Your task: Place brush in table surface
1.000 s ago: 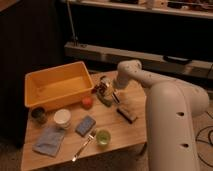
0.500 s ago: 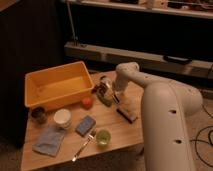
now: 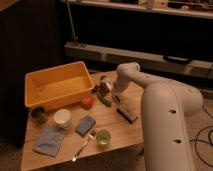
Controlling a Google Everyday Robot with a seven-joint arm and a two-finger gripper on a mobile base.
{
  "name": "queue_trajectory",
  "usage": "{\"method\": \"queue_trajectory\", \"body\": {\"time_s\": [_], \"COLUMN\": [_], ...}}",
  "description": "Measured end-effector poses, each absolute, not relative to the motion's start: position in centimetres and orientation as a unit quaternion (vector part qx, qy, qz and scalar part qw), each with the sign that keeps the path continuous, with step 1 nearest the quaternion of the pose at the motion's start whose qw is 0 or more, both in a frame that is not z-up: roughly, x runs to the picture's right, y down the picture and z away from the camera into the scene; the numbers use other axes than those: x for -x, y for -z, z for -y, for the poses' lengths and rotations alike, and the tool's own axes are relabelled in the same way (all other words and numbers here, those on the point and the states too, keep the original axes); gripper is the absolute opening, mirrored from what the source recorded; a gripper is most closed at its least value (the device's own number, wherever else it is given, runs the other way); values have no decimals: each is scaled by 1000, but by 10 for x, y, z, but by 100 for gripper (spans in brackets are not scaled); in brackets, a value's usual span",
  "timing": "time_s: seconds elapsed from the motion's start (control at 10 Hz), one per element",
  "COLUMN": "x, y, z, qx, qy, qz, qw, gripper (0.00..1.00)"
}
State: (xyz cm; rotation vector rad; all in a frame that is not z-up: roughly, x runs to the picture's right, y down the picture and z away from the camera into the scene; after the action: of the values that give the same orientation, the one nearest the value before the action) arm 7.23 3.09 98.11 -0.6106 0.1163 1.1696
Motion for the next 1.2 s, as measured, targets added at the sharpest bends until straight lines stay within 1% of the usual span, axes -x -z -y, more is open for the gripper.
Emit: {"method": "queue_trajectory", "body": {"time_s": [0.1,0.7,0.8,0.9,1.1,1.2], "x": [-73,-74,-73,-73,-72,-72], "y": [-983,-983,-985,-985,-982,-982], "z": [-32,-35,-37,-38,-38,-38], "qx": [283,286,289,290,292,292], "qy": [-544,-540,-537,-536,-535,-535], "qz": [-59,-71,-76,-79,-80,-80], "qw": [788,789,789,789,789,789], "gripper": [12,12,13,20,40,44]}}
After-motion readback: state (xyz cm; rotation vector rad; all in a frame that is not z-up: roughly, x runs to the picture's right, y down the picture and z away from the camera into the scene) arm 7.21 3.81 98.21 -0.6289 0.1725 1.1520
